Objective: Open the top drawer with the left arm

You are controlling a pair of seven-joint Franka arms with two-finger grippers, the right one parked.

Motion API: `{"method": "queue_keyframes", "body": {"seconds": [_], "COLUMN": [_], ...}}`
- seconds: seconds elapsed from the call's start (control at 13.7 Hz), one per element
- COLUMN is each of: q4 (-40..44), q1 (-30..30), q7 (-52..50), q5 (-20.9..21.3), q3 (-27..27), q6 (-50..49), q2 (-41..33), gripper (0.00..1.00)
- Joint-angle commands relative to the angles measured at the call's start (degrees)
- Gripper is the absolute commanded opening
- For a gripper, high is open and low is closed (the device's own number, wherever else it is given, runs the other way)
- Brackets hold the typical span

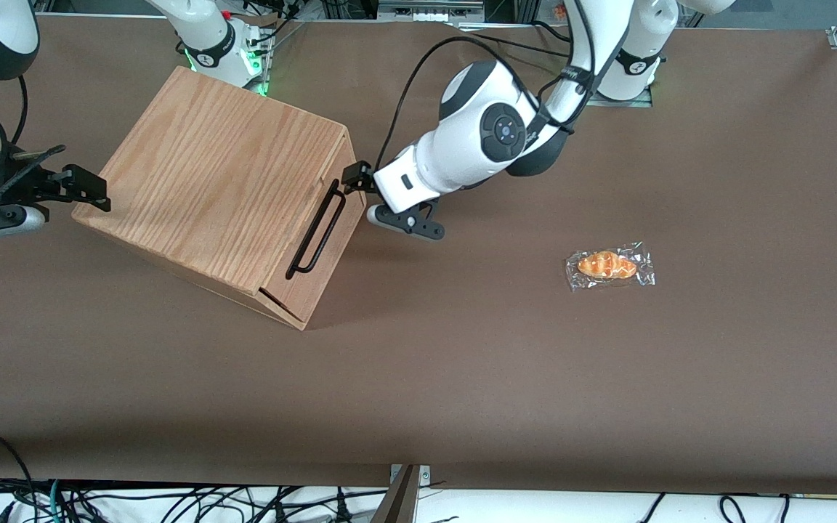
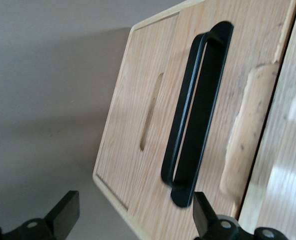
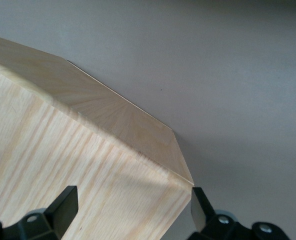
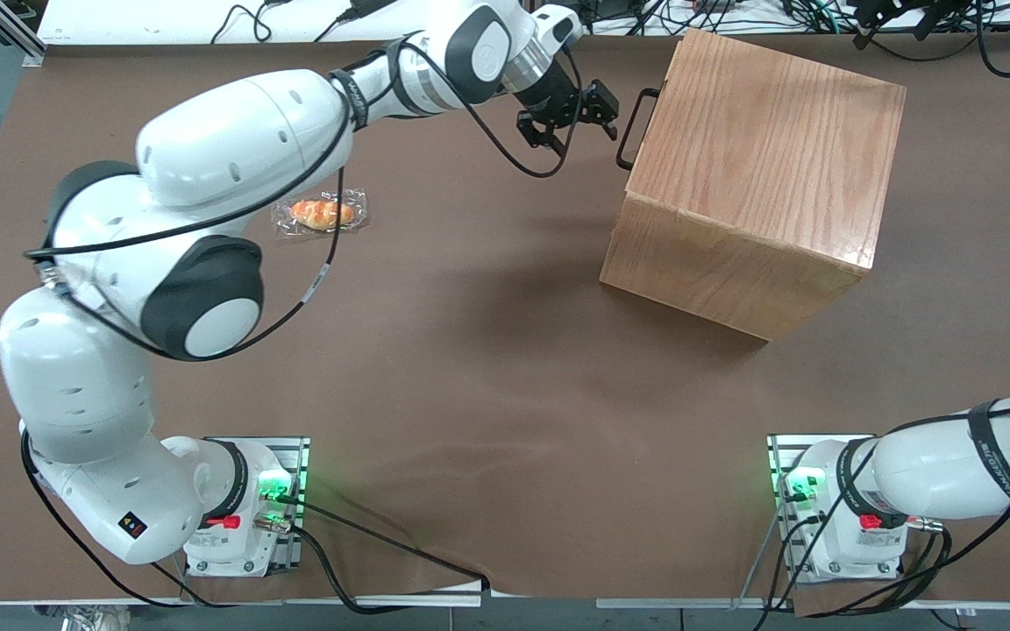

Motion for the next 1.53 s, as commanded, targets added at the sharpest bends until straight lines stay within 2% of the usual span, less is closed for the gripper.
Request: {"method": "queue_keyframes", "body": {"seconds": [0.0, 0.36, 0.87, 1.46], "q4": [6.5, 7.9, 7.1, 7.0], "q1": [-0.8, -2.5, -2.4, 2.2], "q7": [-0.6, -1.4, -1.1, -0.9], "q5": [-1.4, -1.4, -0.3, 1.7], "q3": [0.5, 0.5, 0.8, 1.6], "q6": [-0.5, 4.0, 4.0, 1.7], "q2": [4.8, 7.8, 8.9, 8.2], "gripper": [1.00, 1.00, 1.00, 1.00]}}
